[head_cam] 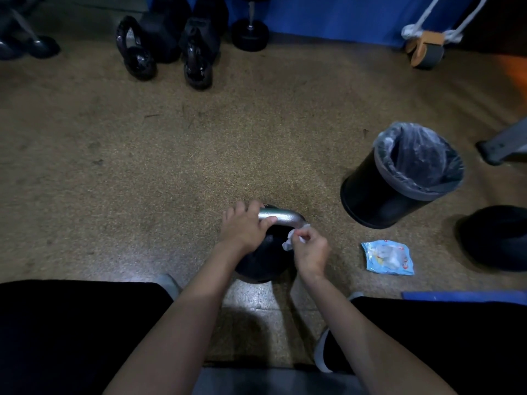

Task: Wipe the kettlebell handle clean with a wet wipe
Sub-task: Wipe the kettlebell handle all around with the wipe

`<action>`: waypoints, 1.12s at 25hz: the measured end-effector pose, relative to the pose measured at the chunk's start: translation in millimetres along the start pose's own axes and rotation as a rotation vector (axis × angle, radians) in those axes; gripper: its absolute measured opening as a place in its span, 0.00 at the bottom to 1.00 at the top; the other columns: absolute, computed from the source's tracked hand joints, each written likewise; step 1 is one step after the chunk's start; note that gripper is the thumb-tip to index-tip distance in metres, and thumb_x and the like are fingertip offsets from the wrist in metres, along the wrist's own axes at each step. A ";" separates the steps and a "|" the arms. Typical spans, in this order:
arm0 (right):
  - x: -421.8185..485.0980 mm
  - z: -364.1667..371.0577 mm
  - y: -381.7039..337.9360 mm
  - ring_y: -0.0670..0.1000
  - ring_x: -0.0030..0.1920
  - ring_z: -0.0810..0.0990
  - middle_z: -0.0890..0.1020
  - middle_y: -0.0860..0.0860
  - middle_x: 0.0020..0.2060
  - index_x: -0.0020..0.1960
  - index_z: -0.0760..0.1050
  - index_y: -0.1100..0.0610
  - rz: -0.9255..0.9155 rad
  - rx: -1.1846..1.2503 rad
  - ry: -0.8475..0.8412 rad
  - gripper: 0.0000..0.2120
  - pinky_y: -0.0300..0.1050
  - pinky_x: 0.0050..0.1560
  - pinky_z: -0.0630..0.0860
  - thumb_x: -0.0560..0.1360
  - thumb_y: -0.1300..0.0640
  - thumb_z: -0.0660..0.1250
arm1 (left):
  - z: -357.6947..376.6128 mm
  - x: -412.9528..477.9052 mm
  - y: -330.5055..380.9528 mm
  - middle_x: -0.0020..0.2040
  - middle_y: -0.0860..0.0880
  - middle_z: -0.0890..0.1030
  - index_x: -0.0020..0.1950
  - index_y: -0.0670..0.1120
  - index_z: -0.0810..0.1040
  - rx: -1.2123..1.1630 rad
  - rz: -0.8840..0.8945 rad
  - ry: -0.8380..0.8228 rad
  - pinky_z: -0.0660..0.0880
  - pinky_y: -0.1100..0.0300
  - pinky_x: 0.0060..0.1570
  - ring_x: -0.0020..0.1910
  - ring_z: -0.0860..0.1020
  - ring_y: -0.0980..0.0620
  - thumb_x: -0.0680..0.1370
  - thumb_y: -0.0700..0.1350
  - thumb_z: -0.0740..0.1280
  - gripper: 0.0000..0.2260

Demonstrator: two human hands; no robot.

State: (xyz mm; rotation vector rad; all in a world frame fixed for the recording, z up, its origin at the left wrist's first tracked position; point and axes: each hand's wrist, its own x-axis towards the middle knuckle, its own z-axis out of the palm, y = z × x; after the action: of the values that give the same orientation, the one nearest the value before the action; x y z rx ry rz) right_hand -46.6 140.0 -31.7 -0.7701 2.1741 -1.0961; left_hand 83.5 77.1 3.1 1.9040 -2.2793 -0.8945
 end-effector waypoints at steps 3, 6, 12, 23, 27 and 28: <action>2.1 -5.8 -5.6 0.48 0.37 0.79 0.81 0.49 0.32 0.34 0.79 0.54 -0.003 0.041 0.052 0.08 0.38 0.44 0.72 0.70 0.65 0.67 | 0.0 0.0 -0.2 0.65 0.41 0.68 0.68 0.51 0.65 0.004 0.004 -0.003 0.59 0.48 0.68 0.65 0.66 0.39 0.78 0.62 0.55 0.23; 0.4 -8.1 -7.7 0.49 0.38 0.78 0.83 0.51 0.36 0.38 0.80 0.56 -0.010 0.029 0.136 0.04 0.38 0.42 0.70 0.70 0.62 0.68 | -0.1 -0.3 0.4 0.66 0.41 0.68 0.69 0.51 0.65 0.004 0.002 -0.011 0.58 0.48 0.69 0.65 0.66 0.39 0.78 0.62 0.55 0.23; 3.3 -10.6 -11.6 0.48 0.41 0.79 0.84 0.51 0.39 0.42 0.83 0.57 -0.047 0.027 0.122 0.05 0.34 0.43 0.68 0.71 0.62 0.68 | -0.6 -1.4 1.5 0.66 0.41 0.68 0.69 0.51 0.65 0.009 0.004 -0.005 0.59 0.48 0.68 0.65 0.66 0.39 0.78 0.62 0.55 0.24; 12.3 -18.7 -19.3 0.53 0.46 0.82 0.85 0.55 0.47 0.50 0.83 0.61 -0.254 -0.160 0.070 0.08 0.29 0.45 0.67 0.73 0.64 0.67 | 0.7 0.6 0.5 0.65 0.41 0.68 0.69 0.51 0.65 0.001 0.008 -0.005 0.59 0.49 0.68 0.65 0.66 0.39 0.78 0.61 0.55 0.23; 21.3 -20.6 -23.6 0.55 0.46 0.82 0.85 0.55 0.46 0.48 0.83 0.59 -0.283 -0.231 0.017 0.09 0.36 0.47 0.69 0.73 0.65 0.66 | 3.6 2.7 -2.5 0.66 0.41 0.69 0.69 0.51 0.65 0.013 0.021 0.004 0.59 0.48 0.68 0.65 0.67 0.39 0.78 0.62 0.55 0.24; 20.8 -21.0 -24.3 0.55 0.46 0.82 0.84 0.55 0.47 0.49 0.83 0.59 -0.303 -0.244 0.014 0.09 0.36 0.48 0.69 0.73 0.65 0.66 | 3.8 2.6 -2.6 0.66 0.41 0.69 0.69 0.51 0.65 0.010 0.021 0.003 0.59 0.48 0.68 0.65 0.66 0.39 0.78 0.62 0.55 0.24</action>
State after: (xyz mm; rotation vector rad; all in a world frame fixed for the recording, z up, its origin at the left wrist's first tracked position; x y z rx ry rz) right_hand -69.7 123.8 -5.9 -1.2366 2.2803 -0.9882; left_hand 83.7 76.1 -2.0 1.8810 -2.3018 -0.8789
